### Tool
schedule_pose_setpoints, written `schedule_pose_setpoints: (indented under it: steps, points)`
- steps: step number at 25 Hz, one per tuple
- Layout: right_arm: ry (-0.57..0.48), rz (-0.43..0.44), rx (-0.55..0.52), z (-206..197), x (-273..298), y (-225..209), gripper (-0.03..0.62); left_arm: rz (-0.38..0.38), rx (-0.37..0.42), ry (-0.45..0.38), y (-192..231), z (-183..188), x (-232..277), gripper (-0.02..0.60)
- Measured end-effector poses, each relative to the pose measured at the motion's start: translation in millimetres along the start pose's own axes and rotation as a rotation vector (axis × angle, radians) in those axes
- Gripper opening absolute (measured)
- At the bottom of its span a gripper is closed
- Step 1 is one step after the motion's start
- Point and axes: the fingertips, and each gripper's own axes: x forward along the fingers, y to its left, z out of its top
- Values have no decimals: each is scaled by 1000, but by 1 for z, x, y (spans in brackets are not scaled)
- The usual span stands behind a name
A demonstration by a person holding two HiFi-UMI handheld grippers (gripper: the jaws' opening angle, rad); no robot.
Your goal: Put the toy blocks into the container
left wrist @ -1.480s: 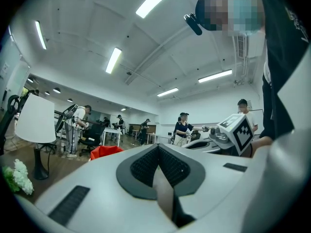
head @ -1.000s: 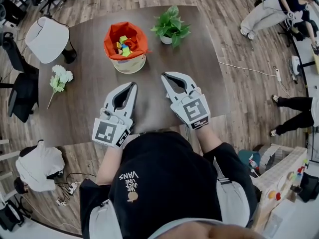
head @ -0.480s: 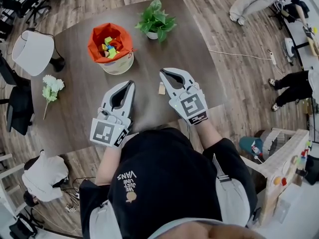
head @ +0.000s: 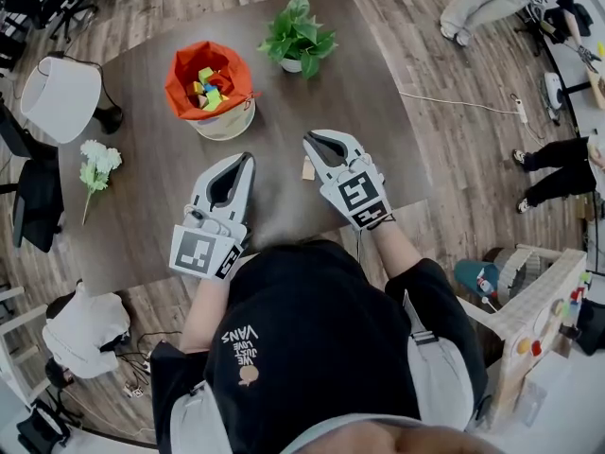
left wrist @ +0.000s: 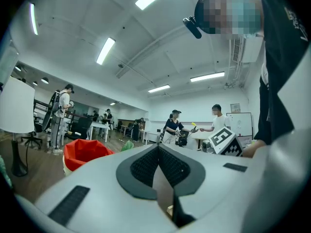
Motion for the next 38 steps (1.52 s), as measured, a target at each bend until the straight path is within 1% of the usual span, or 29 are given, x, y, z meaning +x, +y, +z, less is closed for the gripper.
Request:
schedule_pose_setpoints:
  steps: [3, 4, 5, 6, 9, 12, 15, 20, 24, 38]
  points:
    - [21, 27, 22, -9, 6, 2, 22, 5, -1, 4, 2, 0, 1, 11]
    - [35, 39, 27, -14, 9, 3, 52, 6, -1, 4, 2, 0, 2, 11]
    - [53, 54, 29, -19, 11, 5, 134, 7, -2, 4, 3, 0, 2, 11]
    - [72, 67, 28, -24, 13, 7, 163, 8, -3, 5, 4, 0, 3, 11]
    - [111, 93, 24, -36, 16, 13, 182, 10, -4, 7, 5, 0, 3, 11]
    - [139, 120, 21, -46, 19, 17, 217, 7, -6, 9, 6, -2, 5, 11]
    - [181, 164, -4, -56, 22, 25, 247, 4, -7, 10, 7, -3, 5, 11]
    - [287, 217, -47, -76, 25, 30, 274, 1, -12, 10, 8, -4, 6, 11]
    - [371, 302, -97, -93, 26, 42, 306, 3, -13, 11, 9, -4, 4, 11]
    - [601, 462, -191, -155, 41, 58, 321, 28, -13, 22, 13, -7, -5, 11]
